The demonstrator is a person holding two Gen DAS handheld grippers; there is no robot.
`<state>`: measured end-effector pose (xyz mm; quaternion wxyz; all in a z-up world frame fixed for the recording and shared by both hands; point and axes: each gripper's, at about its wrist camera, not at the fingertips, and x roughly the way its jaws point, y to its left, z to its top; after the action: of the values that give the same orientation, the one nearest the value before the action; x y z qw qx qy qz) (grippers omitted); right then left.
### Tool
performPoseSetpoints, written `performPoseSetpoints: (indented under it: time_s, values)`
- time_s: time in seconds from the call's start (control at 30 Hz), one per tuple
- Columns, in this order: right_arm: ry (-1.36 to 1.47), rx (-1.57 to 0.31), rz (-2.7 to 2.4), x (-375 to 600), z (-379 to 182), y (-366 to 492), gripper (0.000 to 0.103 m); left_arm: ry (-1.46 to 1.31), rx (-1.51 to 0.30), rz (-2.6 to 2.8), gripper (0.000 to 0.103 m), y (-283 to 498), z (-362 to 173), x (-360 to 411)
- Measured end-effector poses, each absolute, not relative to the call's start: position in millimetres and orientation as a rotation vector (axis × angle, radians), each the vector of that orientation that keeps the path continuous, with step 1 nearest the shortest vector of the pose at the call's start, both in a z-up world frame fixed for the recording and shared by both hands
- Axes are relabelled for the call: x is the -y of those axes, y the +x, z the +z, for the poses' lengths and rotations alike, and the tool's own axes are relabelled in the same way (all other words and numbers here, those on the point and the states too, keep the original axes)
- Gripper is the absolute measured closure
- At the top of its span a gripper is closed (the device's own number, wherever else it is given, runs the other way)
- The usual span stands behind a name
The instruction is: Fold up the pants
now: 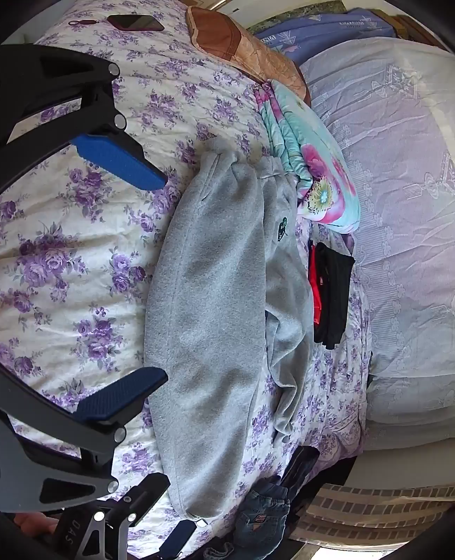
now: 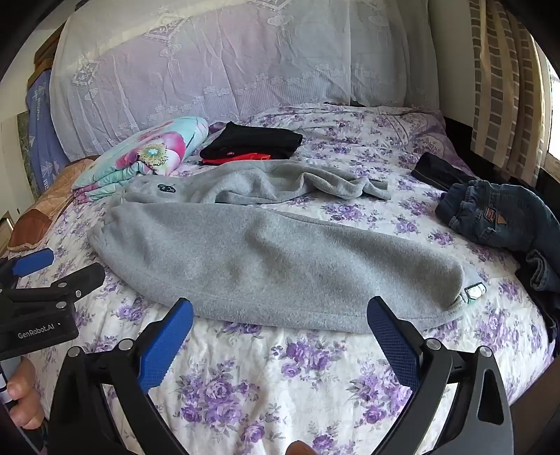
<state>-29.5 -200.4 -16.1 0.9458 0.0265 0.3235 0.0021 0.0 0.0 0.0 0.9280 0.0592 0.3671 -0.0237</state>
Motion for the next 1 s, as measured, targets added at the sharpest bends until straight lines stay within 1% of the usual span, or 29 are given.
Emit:
performPoseSetpoints:
  time_s: [1.0]
  values:
    - [0.051,-0.670,0.005,199.0,-17.3,-29.4,0.003,0.127,-0.745,-0.046,0.004,-1.0,0.0,0.3]
